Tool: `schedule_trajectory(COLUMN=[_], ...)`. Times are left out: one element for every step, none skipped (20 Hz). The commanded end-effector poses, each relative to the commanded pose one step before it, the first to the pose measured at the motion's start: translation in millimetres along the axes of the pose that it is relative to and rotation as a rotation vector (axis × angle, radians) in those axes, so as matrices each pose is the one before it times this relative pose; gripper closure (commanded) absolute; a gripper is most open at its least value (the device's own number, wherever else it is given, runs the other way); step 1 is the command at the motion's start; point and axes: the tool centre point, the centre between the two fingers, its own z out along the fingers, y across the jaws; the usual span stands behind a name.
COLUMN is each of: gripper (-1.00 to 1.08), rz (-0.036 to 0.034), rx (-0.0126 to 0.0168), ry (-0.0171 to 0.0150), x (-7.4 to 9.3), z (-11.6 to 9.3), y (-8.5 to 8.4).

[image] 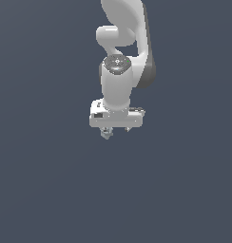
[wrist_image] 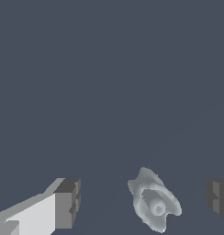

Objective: Pick up the object and move it to a goal position.

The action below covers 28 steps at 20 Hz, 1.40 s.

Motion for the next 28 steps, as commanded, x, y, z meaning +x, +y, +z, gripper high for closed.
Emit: schedule_trajectory(gripper=[-0.92,-0.92,-0.92,-0.92,-0.92,-0.92,-0.92,-0.92,-0.92,-0.92,-0.92,-0.92,-0.92,-0.92,-0.92,-0.92,-0.92,-0.92,-0.92,-0.92,-0.92,-0.92,-0.92,-0.92,-0.92,-0.92,-0.92,-0.92], rz=[0.0,0.00027,0.00068,0.00134,0.00214,0.00329,0.00431,0.00445,0.00423,0.00352,0.00214,0.00067,-0.00064,-0.00212,-0.00313,-0.00419,-0.00534,-0.00651,-0.00762,-0.00876,-0.00986,-0.011,-0.01222,-0.01325,-0.01439,-0.01552,-0.01667,-0.01787], rx=[0.0,-0.00063,-0.00136,-0.00247,-0.00343,-0.00432,-0.00442,-0.00344,-0.0024,-0.00136,-0.00044,0.00015,0.00026,0.00053,0.00043,0.00033,0.00028,0.00025,0.00023,0.00023,0.00029,0.0004,0.00053,0.00061,0.00063,0.00065,0.00071,0.00078], ry=[0.0,0.00012,0.00024,0.00044,0.00059,0.00073,0.00073,0.00058,0.00042,0.00026,0.0001,-0.00001,-0.00005,-0.00011,-0.00012,-0.00012,-0.00013,-0.00014,-0.00015,-0.00017,-0.00019,-0.00021,-0.00024,-0.00025,-0.00026,-0.00026,-0.00026,-0.00026], x=[0.0,0.02,0.07,0.11,0.17,0.25,0.32,0.34,0.34,0.3,0.18,0.06,-0.07,-0.17,-0.28,-0.39,-0.5,-0.61,-0.73,-0.85,-0.96,-1.08,-1.21,-1.33,-1.46,-1.6,-1.74,-1.89], z=[0.0,-0.29,-0.8,-1.34,-1.89,-2.45,-2.56,-2.11,-1.6,-1.04,-0.44,-0.02,0.24,0.45,0.56,0.66,0.77,0.88,1.01,1.14,1.29,1.47,1.66,1.81,1.94,2.07,2.21,2.36], y=[0.01,0.5,1.47,2.43,3.36,4.22,4.18,3.16,2.1,1.09,0.29,-0.12,-0.29,-0.38,-0.17,0.05,0.2,0.32,0.46,0.55,0.57,0.55,0.5,0.5,0.55,0.61,0.61,0.59])
